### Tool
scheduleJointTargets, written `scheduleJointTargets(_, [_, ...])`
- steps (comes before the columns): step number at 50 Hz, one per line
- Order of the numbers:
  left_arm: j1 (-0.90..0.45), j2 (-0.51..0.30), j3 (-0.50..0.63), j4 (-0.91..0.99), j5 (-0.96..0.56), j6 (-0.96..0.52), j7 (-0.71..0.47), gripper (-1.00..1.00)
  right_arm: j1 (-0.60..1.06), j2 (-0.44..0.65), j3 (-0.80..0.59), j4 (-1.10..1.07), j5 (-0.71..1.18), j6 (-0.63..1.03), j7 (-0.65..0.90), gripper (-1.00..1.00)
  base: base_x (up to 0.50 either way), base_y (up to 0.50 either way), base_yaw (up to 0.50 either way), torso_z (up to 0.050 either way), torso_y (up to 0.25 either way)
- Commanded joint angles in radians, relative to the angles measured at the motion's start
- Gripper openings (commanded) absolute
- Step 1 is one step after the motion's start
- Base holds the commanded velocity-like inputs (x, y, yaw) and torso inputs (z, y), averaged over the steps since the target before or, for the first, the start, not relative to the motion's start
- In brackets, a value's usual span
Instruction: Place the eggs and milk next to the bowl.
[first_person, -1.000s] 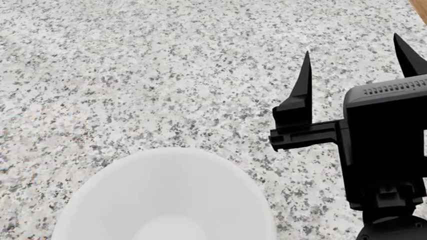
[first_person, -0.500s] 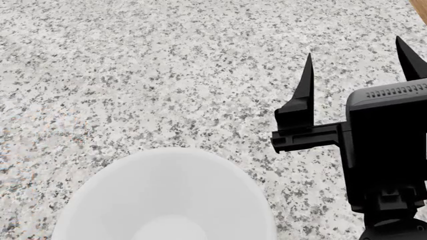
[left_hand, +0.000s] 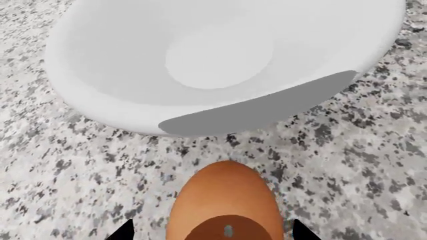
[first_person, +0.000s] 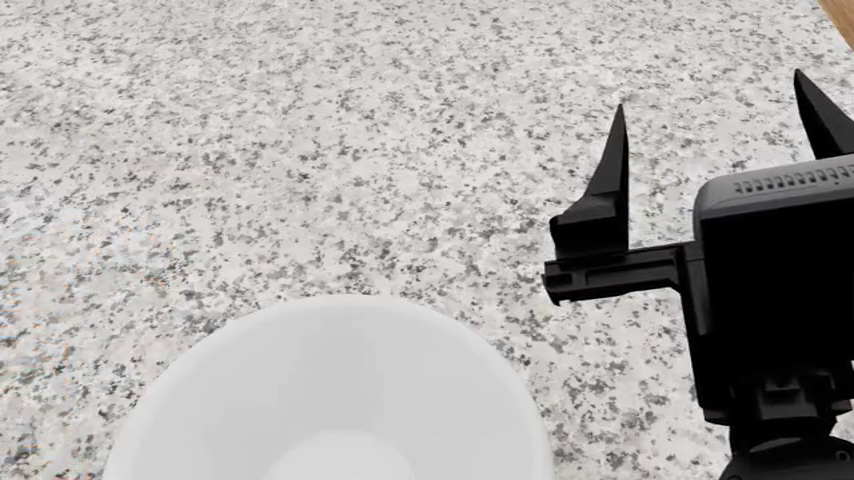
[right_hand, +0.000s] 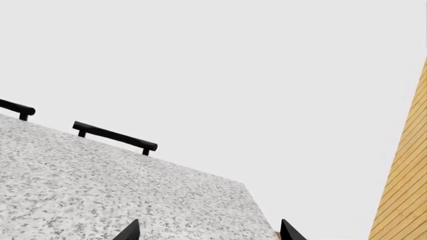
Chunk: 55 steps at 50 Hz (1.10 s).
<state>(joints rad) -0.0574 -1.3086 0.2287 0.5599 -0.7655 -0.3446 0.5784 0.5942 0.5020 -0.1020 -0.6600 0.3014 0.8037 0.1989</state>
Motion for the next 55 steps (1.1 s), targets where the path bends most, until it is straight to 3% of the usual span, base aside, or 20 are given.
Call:
scheduleJointTargets(1, [0.053,-0.018,-0.059,0.007,-0.02,0.031,0.002,1.0,-0.008,-0.014,0.024,-0.025,-0.021,0.009,-0.014,1.0,0.0,0.0,0.0,0.0,0.0])
scheduleJointTargets(10, [0.198,-0.103,-0.162,0.037,-0.067,0.124,-0.054,1.0,-0.006,-0.012,0.03,-0.046,-0.013,0.025,-0.01,1.0,0.0,0.0,0.0,0.0,0.0])
scheduleJointTargets(15, [0.354,-0.141,-0.277,0.047,-0.076,0.183,-0.084,1.0,-0.005,-0.011,0.031,-0.05,-0.01,0.026,-0.009,1.0,0.0,0.0,0.0,0.0,0.0])
scheduleJointTargets(22, [0.592,0.001,-0.653,0.121,-0.058,0.058,0.013,1.0,-0.004,-0.013,0.03,-0.041,-0.01,0.015,-0.009,1.0,0.0,0.0,0.0,0.0,0.0])
scheduleJointTargets(29, [0.662,0.116,-0.824,0.16,-0.068,-0.001,0.058,1.0,-0.003,-0.018,0.018,-0.019,-0.015,-0.005,-0.011,1.0,0.0,0.0,0.0,0.0,0.0])
scheduleJointTargets(39, [0.704,0.203,-0.942,0.178,-0.076,-0.07,0.045,1.0,0.005,-0.022,0.006,0.003,-0.018,-0.024,-0.015,1.0,0.0,0.0,0.0,0.0,0.0])
scheduleJointTargets(55, [0.677,0.26,-1.039,0.161,-0.169,-0.186,-0.06,1.0,-0.007,-0.023,0.01,-0.001,-0.011,-0.035,-0.013,1.0,0.0,0.0,0.0,0.0,0.0])
